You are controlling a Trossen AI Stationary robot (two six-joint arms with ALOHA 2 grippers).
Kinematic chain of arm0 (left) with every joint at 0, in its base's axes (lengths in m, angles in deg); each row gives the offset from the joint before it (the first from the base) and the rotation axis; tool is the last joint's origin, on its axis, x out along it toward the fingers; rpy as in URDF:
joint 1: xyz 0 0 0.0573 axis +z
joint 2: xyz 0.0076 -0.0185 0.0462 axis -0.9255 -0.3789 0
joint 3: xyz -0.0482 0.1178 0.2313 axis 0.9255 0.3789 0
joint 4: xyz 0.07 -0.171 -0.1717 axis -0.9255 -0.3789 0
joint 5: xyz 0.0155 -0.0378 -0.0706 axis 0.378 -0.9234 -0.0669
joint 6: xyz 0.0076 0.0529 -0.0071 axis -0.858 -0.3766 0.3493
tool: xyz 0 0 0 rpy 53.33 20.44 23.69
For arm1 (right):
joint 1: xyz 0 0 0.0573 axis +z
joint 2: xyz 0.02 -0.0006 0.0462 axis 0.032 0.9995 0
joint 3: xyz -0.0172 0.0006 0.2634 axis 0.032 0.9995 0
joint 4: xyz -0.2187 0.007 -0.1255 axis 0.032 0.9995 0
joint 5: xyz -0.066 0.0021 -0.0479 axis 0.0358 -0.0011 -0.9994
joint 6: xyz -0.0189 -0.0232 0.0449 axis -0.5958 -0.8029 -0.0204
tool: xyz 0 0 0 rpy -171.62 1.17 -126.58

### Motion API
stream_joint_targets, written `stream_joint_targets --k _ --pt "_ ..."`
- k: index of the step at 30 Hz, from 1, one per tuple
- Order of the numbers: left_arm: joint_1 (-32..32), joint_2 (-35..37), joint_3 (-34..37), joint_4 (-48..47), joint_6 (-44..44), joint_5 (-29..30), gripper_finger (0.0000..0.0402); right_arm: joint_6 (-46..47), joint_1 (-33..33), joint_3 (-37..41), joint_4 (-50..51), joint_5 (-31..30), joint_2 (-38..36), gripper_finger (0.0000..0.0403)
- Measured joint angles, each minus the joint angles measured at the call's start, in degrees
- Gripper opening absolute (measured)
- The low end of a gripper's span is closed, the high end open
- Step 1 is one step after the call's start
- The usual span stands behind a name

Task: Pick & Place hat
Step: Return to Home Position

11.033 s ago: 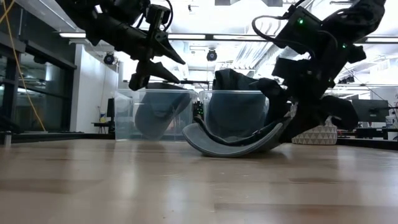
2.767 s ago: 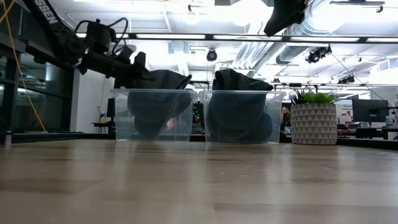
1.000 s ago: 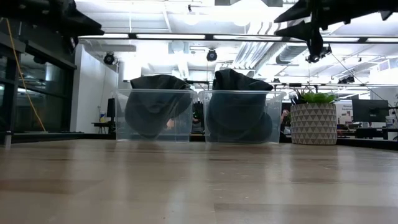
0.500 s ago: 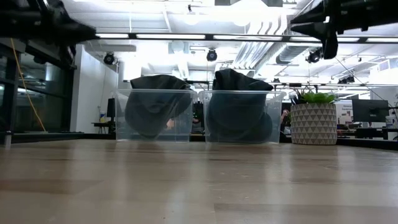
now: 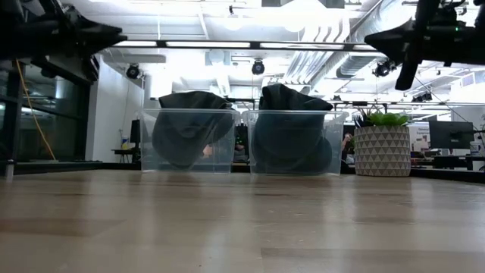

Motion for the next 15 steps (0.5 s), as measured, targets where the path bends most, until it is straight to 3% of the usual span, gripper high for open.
stream_joint_targets --k 6,15 --pt "0.0 -0.11 7.45 18.22 9.8 3.2 0.0001 -2.7 0.0 1.99 -0.3 0.55 -1.78 0.0002" --pt "0.02 -0.11 7.3 16.94 9.08 3.63 0.0001 -5.26 0.0 1.99 14.01 6.28 -7.93 0.0001"
